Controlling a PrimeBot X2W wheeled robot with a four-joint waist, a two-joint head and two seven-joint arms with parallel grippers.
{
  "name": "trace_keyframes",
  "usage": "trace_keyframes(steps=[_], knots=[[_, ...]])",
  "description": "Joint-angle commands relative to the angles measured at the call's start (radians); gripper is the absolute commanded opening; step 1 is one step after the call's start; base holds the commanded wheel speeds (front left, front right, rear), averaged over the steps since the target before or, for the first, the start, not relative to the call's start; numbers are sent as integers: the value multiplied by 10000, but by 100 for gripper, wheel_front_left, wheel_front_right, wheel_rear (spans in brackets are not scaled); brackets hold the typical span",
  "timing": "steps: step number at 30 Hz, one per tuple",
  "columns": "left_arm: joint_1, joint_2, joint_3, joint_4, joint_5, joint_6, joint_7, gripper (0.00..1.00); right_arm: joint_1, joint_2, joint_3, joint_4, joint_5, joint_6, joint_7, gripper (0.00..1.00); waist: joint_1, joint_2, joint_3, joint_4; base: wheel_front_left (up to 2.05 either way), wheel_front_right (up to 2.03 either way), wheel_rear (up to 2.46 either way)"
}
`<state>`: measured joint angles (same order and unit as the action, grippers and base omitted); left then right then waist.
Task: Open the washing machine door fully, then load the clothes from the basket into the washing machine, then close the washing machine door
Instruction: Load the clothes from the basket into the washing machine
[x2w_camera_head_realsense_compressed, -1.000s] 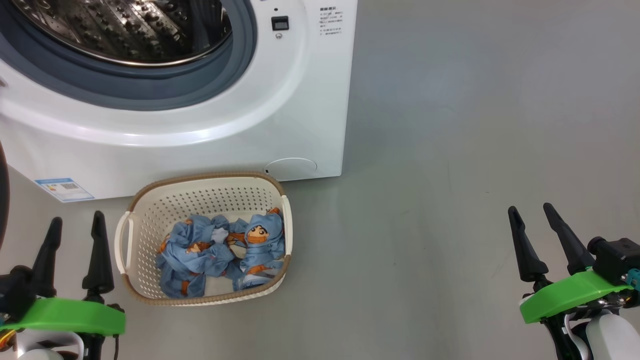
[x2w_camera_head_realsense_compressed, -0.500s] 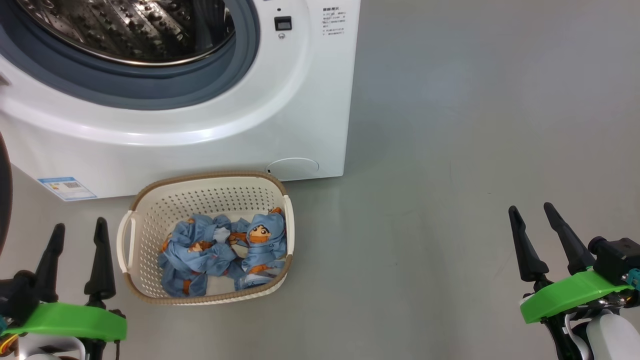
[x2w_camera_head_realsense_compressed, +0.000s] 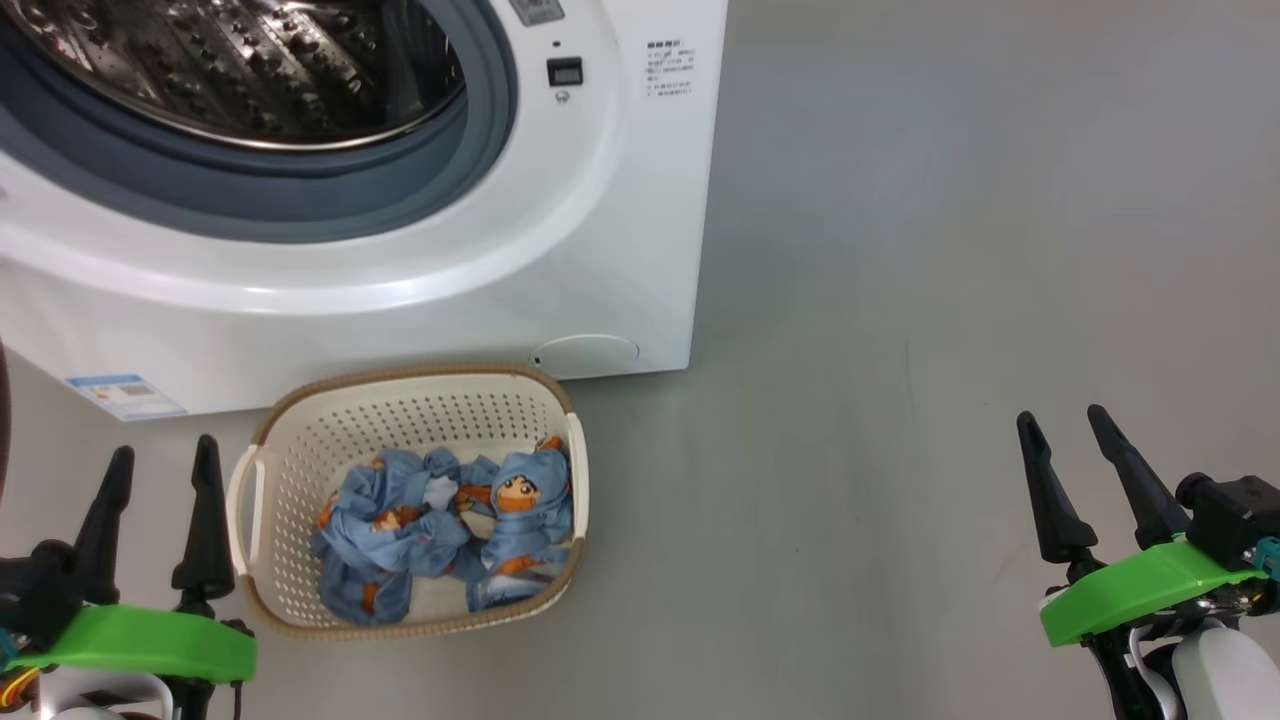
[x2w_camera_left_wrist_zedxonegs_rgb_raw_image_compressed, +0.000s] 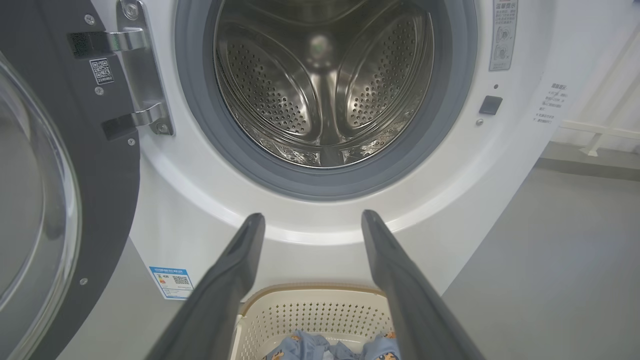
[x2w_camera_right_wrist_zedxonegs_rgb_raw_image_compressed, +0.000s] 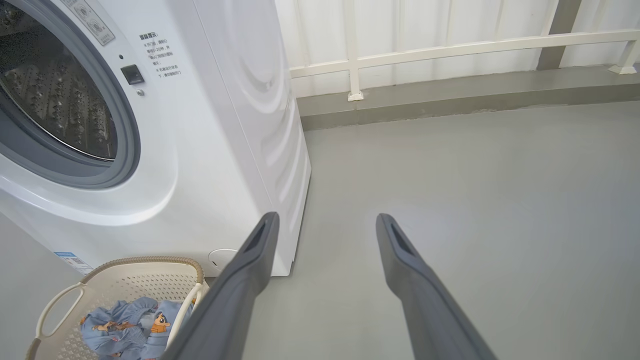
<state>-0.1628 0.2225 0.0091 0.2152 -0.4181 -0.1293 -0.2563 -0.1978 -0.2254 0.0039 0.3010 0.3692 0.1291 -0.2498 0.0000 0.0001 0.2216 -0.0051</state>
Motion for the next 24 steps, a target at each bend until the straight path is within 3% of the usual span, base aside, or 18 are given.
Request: trace_keyframes(steps=[1, 11, 24], knots=[[-196, 327, 391, -251, -115, -13, -55, 100, 88, -95, 210, -260, -109, 16, -120, 100, 0, -1, 29, 26, 117, -117, 0], [-238, 177, 602, -98, -138, -13, -55, 100, 38, -104, 239, -261, -111, 16, -120, 100, 0, -1, 62, 83, 90, -90, 0], [-309, 41, 515, 62, -59, -13, -55, 100, -69, -24, 253, -318, -140, 16, -120, 100, 0, -1, 250, 125, 4, -4, 0]])
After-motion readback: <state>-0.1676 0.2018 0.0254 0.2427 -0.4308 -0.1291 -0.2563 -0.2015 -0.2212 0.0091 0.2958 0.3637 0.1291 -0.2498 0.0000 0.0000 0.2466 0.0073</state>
